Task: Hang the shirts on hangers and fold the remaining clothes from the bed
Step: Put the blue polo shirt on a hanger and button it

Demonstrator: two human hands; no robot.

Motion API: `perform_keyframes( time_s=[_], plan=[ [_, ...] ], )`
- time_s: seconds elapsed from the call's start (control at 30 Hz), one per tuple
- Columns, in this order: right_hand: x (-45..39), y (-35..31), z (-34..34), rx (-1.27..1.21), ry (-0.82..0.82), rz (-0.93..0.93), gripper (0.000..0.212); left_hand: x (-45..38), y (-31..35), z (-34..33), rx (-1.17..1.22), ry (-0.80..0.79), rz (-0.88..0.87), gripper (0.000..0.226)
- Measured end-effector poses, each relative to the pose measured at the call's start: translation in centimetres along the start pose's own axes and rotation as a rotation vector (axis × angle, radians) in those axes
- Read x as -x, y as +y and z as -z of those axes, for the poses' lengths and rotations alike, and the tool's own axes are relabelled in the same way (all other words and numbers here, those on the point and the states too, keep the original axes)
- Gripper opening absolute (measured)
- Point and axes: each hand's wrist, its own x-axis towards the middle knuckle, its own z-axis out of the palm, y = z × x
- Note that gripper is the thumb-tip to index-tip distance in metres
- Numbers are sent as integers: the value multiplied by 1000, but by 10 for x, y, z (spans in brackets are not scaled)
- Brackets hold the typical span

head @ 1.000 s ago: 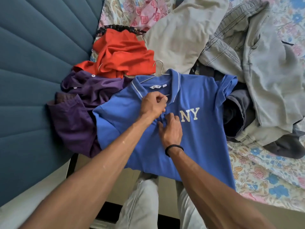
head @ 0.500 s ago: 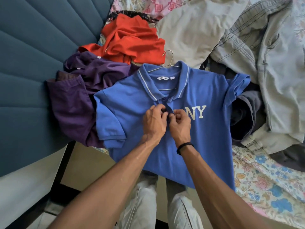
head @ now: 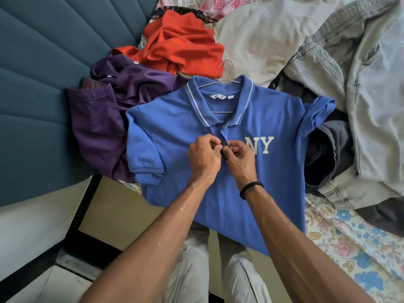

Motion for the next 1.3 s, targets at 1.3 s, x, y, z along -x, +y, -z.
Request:
perform_keyframes(
  time_s=[1.3],
  plan=[
    [-17,-33,-4,46,47,-185,22,-22,-2,13,230,-269,143,34]
  ],
)
